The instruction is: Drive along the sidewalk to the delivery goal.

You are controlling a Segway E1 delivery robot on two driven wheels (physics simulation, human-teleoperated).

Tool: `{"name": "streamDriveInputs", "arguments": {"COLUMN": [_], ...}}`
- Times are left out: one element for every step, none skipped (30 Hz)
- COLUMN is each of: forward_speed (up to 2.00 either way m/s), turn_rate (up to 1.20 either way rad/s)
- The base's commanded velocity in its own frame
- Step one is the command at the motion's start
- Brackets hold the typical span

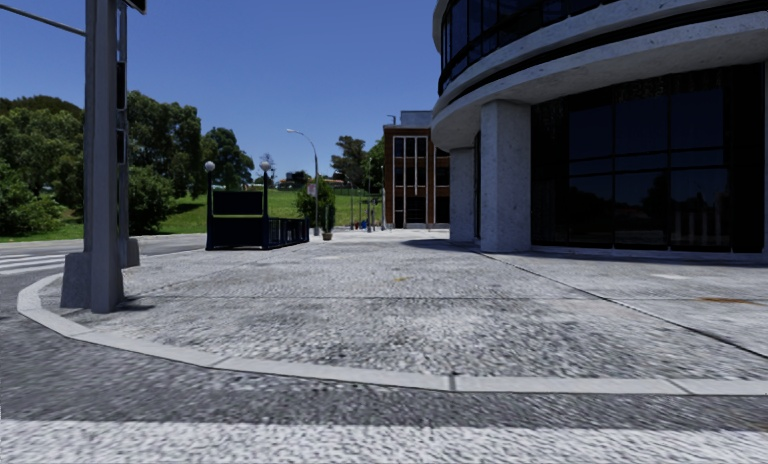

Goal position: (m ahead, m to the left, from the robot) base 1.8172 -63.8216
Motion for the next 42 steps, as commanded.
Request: {"name": "streamDriveInputs", "arguments": {"forward_speed": [1.8, 1.8, 1.8, 1.8, 1.8, 1.8, 1.8, 1.8, 1.8, 1.8, 1.8, 1.8, 1.8, 1.8, 1.8, 1.8, 1.8, 1.8, 1.8, 1.8, 1.8, 1.8, 1.8, 1.8, 1.8, 1.8, 1.8, 1.8, 1.8, 1.8, 1.8, 1.8, 1.8, 1.8, 1.8, 1.8, 1.8, 1.8, 1.8, 1.8, 1.8, 1.8], "turn_rate": [-0.17, -0.17, -0.17, -0.18, -0.18, -0.2, -0.24, -0.33, -0.33, -0.36, -0.36, -0.37, -0.37, -0.37, -0.37, -0.37, -0.37, -0.37, -0.37, -0.37, -0.37, -0.37, -0.37, -0.37, -0.37, -0.37, -0.38, -0.43, -0.45, -0.46, -0.46, -0.46, -0.46, -0.46, -0.46, -0.46, -0.46, -0.46, -0.46, -0.46, -0.46, -0.46]}}
